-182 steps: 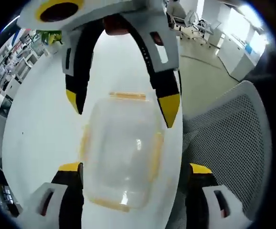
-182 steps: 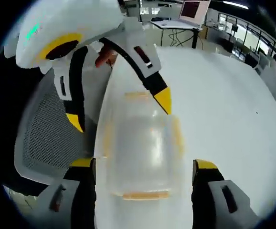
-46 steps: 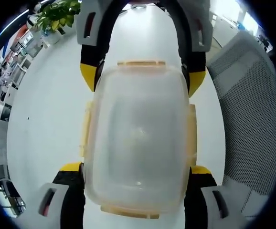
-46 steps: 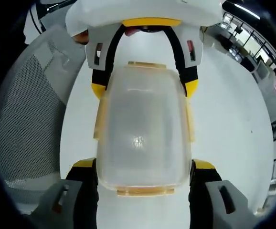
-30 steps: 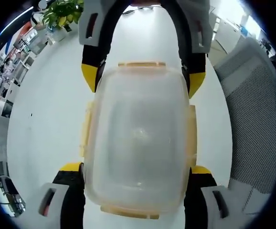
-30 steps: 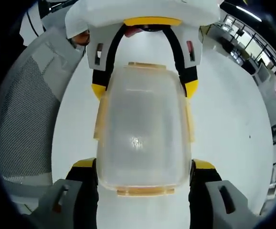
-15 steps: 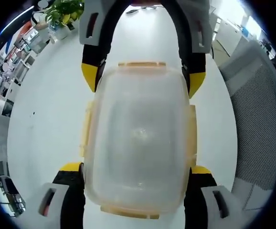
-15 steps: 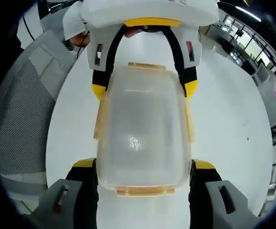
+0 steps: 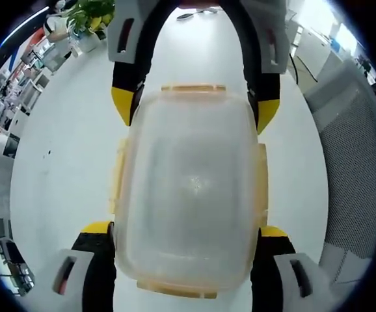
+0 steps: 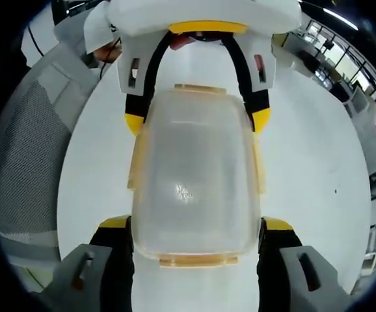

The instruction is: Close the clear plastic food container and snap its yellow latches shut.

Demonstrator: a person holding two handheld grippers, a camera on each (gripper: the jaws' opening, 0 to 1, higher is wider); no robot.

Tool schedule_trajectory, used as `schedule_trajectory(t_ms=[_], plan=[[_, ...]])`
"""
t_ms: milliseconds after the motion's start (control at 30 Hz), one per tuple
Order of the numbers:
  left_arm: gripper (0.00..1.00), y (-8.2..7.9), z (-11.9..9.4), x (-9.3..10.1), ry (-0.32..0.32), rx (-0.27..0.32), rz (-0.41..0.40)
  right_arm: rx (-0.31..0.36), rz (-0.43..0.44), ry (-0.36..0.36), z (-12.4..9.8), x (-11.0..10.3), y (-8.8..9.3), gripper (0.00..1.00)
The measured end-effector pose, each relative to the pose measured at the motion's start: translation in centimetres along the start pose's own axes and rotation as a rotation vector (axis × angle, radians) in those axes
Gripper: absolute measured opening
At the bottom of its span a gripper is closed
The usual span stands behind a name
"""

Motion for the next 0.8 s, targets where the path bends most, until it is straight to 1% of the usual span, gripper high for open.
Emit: schedule_trajectory(t_ms=[433, 800], plan=[[0.84, -0.1, 0.2, -1.0, 0.001, -0.004, 0.003, -0.001, 0.008, 0.000, 0.1, 0.9, 0.1, 0.75], [0.84, 0.0, 0.3, -1.7, -0.001, 0.007, -0.006, -0.001, 0.000, -0.004, 0.2, 1.7, 0.1, 0.75]])
Point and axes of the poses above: the point that each gripper's makers call its tool centre point, and the gripper's own axes: z roughly forward along the fingers, x roughly to its right, y roughly out of its underside, the point moved 8 cm from there along -z, roughly backward along the fingers, and after that the axes turned 5 degrees about -x, right-handed, at the moved point
